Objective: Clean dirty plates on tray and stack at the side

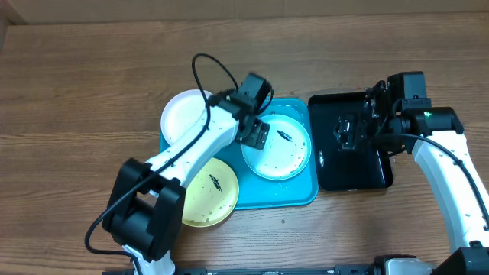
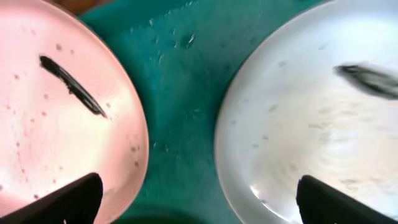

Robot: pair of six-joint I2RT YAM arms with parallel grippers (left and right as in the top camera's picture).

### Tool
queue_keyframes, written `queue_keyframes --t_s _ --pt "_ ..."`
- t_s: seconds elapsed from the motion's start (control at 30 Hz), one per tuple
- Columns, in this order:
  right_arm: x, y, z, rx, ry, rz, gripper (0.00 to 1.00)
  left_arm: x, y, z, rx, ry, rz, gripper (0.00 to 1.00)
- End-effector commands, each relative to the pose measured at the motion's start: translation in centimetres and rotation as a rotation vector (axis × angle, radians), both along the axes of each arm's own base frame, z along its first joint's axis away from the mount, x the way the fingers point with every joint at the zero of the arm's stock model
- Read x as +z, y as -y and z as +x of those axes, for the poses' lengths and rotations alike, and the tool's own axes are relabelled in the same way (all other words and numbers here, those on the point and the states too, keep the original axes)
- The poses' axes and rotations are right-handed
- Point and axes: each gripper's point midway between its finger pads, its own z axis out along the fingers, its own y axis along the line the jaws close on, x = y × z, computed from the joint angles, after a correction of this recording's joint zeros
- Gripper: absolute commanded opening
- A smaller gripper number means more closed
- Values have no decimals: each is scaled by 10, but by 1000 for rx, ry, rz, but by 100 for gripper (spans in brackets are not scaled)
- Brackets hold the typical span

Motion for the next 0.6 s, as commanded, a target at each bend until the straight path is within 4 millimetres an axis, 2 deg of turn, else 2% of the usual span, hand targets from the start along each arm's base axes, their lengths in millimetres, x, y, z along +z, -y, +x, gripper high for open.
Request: queue_keyframes --t_s 0.0,0.03,0.07,0.1,0.13,0.17,0.3,0.47,0.53,0.57 --pt "8 -3 7 14 29 6 100 35 27 7 5 -11 -144 67" --pt "8 -3 7 14 29 6 100 39 31 6 -1 -19 -162 54" --pt "8 -3 7 14 29 6 100 42 34 4 -7 -30 -181 47" --pt "8 -3 7 14 29 6 100 43 40 0 -17 -54 -213 33" --pt "8 -3 7 14 29 6 100 43 44 -4 -23 -75 -238 12" --pt "8 -3 7 14 29 6 100 43 49 -9 -20 -103 -267 4" --pt "8 -3 7 14 29 6 100 40 53 -28 67 -204 -318 4" --pt "8 -3 7 14 29 6 100 32 28 -34 386 -229 -232 6" --pt "8 -3 7 14 29 6 100 29 20 -36 461 -222 -199 14" --pt "8 -3 7 14 29 6 100 27 17 -36 489 -211 -182 31"
